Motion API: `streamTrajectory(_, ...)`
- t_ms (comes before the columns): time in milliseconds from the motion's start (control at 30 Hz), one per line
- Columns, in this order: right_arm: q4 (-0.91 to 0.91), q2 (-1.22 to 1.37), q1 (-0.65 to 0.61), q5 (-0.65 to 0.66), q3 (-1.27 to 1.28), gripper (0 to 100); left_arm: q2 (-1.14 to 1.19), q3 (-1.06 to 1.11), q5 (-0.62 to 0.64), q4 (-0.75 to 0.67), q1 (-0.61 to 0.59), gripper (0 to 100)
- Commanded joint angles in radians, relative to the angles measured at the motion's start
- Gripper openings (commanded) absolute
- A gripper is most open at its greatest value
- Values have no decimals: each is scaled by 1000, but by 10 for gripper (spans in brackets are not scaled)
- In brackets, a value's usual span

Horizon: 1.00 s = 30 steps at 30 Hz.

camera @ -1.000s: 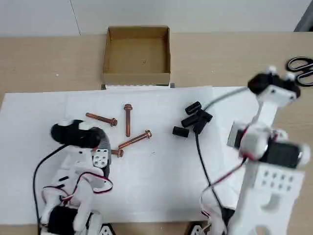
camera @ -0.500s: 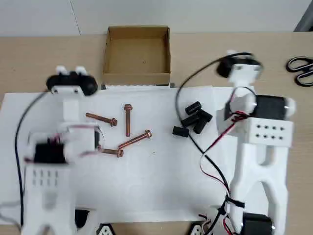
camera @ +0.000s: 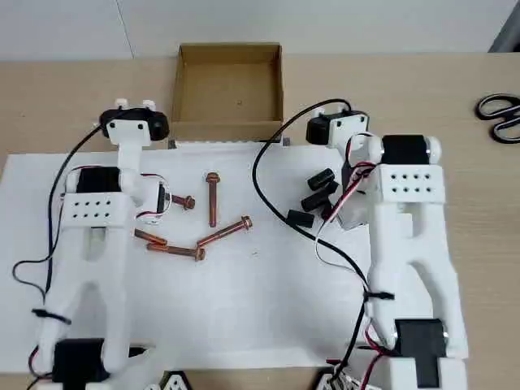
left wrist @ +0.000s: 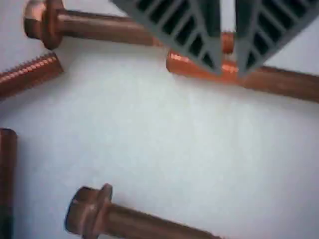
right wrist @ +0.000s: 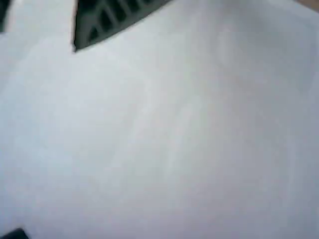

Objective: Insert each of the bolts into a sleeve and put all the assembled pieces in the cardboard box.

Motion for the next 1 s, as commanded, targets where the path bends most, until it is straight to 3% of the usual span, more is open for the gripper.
streamTrajectory(0, -39, 5, -1, 78, -49, 152, 31, -25, -51, -51, 14, 7)
streamTrajectory(400, -213, 33, -8, 311, -46, 165, 89, 268, -132, -364, 121, 8)
streamTrajectory(967, -288, 424, -12, 365, -299, 165, 87, 278, -130, -371, 133, 8)
